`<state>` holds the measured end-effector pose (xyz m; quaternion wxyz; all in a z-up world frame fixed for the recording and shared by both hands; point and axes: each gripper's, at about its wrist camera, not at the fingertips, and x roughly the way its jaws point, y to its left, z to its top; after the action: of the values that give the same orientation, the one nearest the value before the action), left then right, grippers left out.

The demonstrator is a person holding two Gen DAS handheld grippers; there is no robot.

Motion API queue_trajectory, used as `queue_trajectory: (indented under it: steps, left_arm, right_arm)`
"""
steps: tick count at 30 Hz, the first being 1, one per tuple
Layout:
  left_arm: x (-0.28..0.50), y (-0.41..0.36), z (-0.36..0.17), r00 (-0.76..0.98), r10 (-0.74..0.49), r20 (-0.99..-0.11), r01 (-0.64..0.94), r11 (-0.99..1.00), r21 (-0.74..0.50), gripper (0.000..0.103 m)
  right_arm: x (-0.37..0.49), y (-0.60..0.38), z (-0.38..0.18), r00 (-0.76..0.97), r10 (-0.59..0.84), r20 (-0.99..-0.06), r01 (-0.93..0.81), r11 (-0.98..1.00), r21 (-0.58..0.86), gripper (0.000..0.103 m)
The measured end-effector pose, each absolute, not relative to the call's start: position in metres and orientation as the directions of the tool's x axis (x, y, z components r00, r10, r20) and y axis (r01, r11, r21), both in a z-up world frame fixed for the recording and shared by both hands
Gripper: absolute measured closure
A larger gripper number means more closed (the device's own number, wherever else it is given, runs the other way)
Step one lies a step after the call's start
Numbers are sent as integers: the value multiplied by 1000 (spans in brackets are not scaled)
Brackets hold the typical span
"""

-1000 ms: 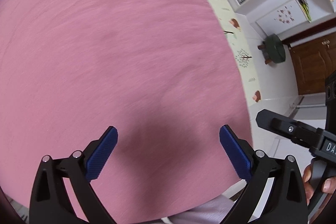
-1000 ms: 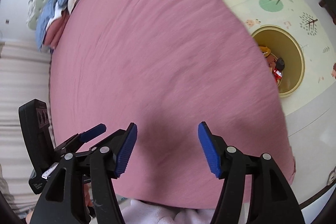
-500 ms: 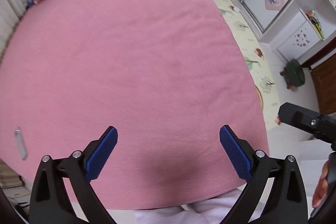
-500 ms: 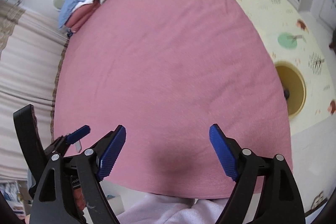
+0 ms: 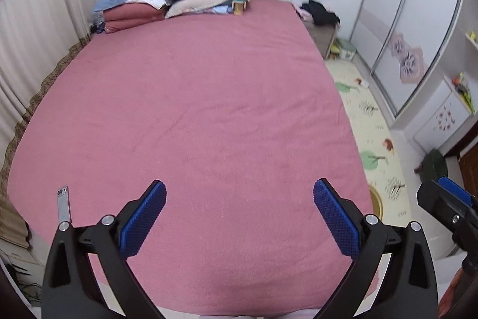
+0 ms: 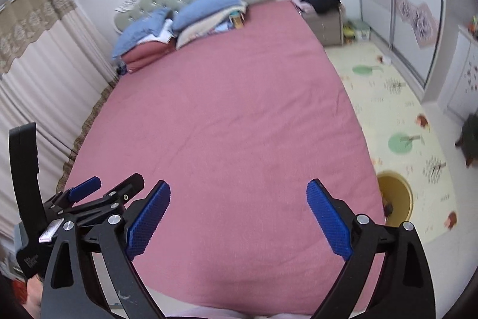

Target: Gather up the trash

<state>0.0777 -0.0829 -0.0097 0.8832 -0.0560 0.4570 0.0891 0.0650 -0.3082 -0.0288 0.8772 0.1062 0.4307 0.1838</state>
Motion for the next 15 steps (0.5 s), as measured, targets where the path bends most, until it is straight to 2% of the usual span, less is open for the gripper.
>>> queue_trajectory:
  steps: [15]
  left_arm:
    - [78, -73, 14, 646, 90, -758, -193, 980, -48, 4]
  right_arm:
    - [68, -316, -14, 624, 448, -640, -220, 887, 407, 13]
